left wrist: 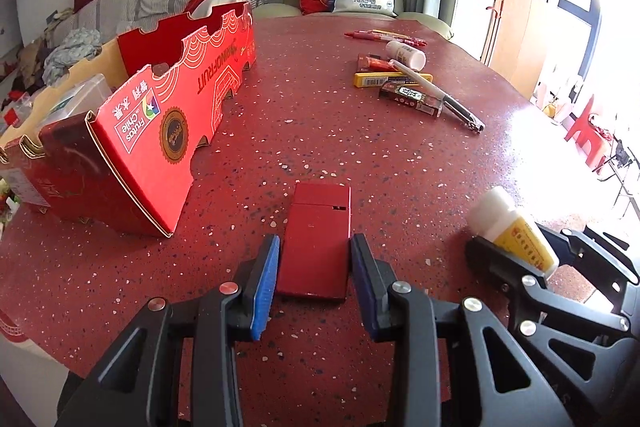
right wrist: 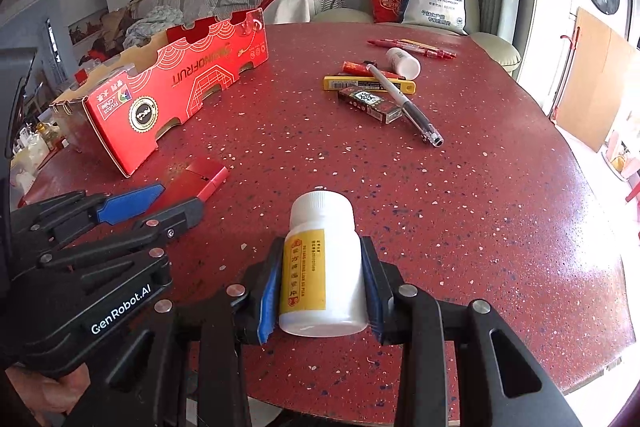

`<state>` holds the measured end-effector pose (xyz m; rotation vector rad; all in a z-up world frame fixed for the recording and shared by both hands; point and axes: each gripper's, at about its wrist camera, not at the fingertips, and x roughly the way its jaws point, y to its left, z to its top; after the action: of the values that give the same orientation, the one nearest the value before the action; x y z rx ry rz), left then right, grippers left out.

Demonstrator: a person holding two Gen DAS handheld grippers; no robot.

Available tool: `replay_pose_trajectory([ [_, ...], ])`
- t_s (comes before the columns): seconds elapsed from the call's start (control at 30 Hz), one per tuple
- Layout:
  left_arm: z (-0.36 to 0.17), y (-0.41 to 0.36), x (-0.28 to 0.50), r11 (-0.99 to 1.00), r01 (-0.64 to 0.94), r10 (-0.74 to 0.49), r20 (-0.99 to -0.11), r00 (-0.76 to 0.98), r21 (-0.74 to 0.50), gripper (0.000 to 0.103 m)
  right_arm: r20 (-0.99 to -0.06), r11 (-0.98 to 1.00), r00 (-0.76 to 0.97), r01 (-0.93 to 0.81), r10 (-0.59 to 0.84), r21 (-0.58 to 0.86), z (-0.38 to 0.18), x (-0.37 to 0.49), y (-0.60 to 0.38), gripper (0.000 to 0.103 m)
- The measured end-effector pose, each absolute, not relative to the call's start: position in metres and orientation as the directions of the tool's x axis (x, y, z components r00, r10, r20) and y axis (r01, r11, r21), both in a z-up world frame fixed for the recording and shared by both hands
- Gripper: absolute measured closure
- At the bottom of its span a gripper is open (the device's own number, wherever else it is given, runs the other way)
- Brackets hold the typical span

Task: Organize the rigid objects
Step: 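Lift the red case with the left gripper while the right gripper lifts the yellow-labelled bottle, then carry the red case and yellow-labelled bottle toward the cardboard box with both grippers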

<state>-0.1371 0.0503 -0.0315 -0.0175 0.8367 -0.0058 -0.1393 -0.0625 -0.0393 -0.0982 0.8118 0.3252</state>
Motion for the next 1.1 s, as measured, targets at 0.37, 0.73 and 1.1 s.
replay_pose_trajectory([
  [0.37, -0.0338, 0.0501, -0.1379, 1.000, 0.008, -0.009, -0.734, 0.679, -0.005, 0.065, -0.723, 0.944, 0.644, -0.327, 0.250, 0.035, -0.0405, -0.1418, -0.0622, 0.066],
  [0.73, -0.0343, 0.0506, -0.1381, 1.000, 0.008, -0.004, -0.735, 0.678, 0.002, 0.065, -0.724, 0.944, 0.640, -0.326, 0.255, 0.044, -0.0399, -0.1424, -0.0634, 0.066],
  [1.1, -0.0332, 0.0522, -0.1387, 1.000, 0.005, -0.003, -0.736, 0.677, 0.001, 0.065, -0.719, 0.944, 0.646, -0.326, 0.258, 0.046, -0.0357, -0.1444, -0.0643, 0.066],
])
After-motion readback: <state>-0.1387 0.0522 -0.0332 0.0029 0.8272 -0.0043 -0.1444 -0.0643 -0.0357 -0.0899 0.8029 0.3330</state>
